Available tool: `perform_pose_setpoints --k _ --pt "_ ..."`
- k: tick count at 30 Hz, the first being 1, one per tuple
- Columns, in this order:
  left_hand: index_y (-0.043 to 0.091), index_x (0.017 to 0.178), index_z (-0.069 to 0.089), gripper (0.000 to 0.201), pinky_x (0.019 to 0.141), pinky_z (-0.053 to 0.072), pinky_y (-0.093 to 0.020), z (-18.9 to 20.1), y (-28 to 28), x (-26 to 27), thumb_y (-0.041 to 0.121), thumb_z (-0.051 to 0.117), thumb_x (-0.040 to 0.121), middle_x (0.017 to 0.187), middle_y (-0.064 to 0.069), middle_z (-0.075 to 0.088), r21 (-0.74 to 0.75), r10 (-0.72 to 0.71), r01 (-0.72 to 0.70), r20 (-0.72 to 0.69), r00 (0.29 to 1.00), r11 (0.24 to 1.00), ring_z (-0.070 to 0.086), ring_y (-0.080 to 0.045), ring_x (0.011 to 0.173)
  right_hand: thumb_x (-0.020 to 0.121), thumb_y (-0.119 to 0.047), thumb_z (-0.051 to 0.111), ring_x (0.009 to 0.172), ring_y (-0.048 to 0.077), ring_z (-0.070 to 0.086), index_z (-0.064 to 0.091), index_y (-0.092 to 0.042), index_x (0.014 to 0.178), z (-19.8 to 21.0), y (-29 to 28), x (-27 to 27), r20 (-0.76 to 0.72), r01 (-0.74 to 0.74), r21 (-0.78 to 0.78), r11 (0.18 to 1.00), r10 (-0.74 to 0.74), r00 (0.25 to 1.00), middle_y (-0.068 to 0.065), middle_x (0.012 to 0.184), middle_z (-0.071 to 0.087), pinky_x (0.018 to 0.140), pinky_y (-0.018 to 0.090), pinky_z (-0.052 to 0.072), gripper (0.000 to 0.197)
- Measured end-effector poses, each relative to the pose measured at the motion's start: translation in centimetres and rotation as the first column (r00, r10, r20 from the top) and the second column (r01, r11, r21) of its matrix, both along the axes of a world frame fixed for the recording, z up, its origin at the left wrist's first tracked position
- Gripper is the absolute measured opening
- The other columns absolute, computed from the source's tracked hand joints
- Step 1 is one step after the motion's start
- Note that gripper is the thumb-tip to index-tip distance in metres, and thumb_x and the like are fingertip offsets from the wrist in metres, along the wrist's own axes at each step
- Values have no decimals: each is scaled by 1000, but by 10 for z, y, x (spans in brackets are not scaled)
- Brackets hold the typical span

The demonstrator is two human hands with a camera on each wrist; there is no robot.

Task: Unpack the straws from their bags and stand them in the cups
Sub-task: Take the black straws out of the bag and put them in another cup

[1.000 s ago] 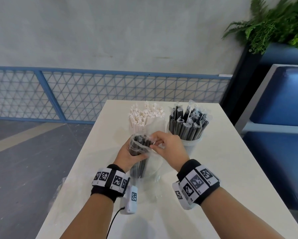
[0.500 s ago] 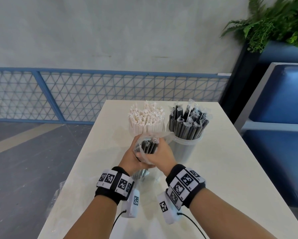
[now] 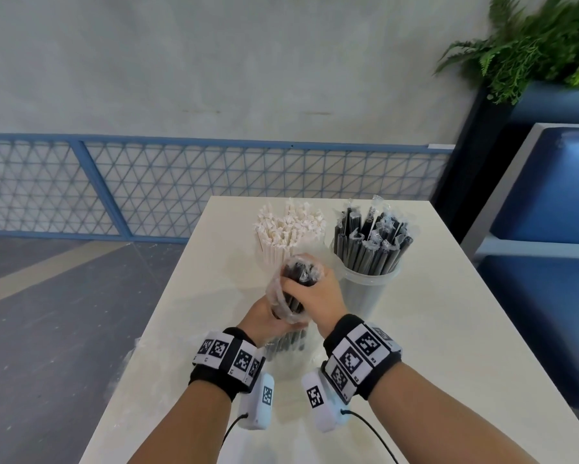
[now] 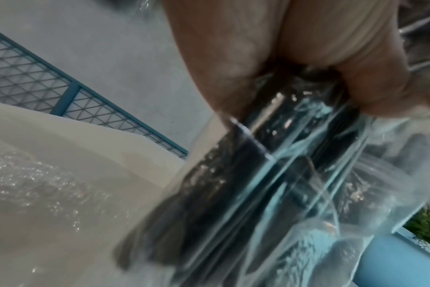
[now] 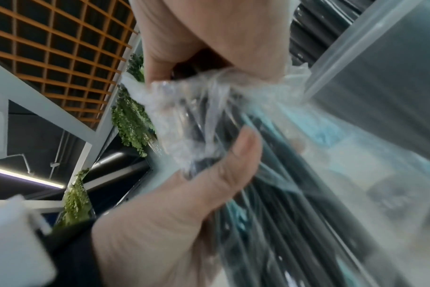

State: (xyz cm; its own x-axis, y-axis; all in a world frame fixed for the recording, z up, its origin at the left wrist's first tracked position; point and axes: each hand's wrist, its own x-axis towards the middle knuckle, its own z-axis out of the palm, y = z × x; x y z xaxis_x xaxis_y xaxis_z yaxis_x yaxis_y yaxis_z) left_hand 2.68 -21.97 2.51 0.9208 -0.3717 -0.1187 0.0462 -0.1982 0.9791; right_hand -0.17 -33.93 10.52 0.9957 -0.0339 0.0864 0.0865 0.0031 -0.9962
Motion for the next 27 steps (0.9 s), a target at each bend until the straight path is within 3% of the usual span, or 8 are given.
perform_pose_setpoints --k 4,7,11,14,16,21,24,27 --pt "12 94 69 23 73 57 -33 7 -1 -2 16 78 73 84 -2 73 30 -26 26 -3 1000 999 69 -16 77 75 2 71 72 7 62 62 -16 79 16 -10 9 60 61 145 988 -70 996 -1 76 64 72 25 54 21" --pt "10 72 63 11 47 39 -26 16 -3 -5 5 73 76 56 -10 63 12 -49 49 2 999 999 53 -20 47 76 -1 71 78 10 62 62 -7 94 24 -19 15 82 67 226 972 -88 993 0 80 63 73 23 53 22" --pt "16 74 70 13 63 42 -47 17 -5 -4 24 77 68 79 -41 58 -116 -30 33 24 999 993 54 -35 69 70 -7 78 96 15 66 58 -5 111 14 -26 11 -2 -53 40 998 53 999 6 100 68 88 31 54 46" --pt "2 76 66 33 59 43 -41 14 -10 -2 27 79 61 68 -33 59 -113 8 -9 -11 1000 994 54 -31 62 70 -5 78 89 11 68 63 -4 105 8 -23 6 -41 -29 6 1000 30 999 5 96 70 82 29 56 38" --pt "6 72 66 30 51 43 -29 13 -11 -2 27 78 55 59 -12 64 -98 19 -19 2 1000 995 54 -24 54 75 -2 73 90 13 67 62 -2 105 17 -24 8 -35 29 106 994 -25 999 7 98 69 84 30 55 32" --pt "9 108 56 38 68 46 -9 15 -10 1 -4 70 75 92 6 58 -116 121 -133 -104 987 984 56 -8 85 81 1 64 86 19 65 65 -8 91 47 -40 23 6 128 354 926 -140 990 6 90 69 87 37 54 14" --pt "-1 119 53 34 82 53 -19 11 -9 5 -7 56 86 109 -14 62 -295 93 -138 -163 982 945 59 -25 100 82 0 64 74 19 64 61 -9 84 57 -53 30 -35 233 458 858 -244 969 6 76 65 78 40 54 9" --pt "-4 113 58 57 85 55 -32 5 -5 8 10 77 61 105 -15 68 -344 114 -156 -139 984 926 65 -26 97 84 -1 63 74 23 62 58 -4 90 65 -69 33 -51 305 533 789 -330 943 8 75 64 74 40 54 9"
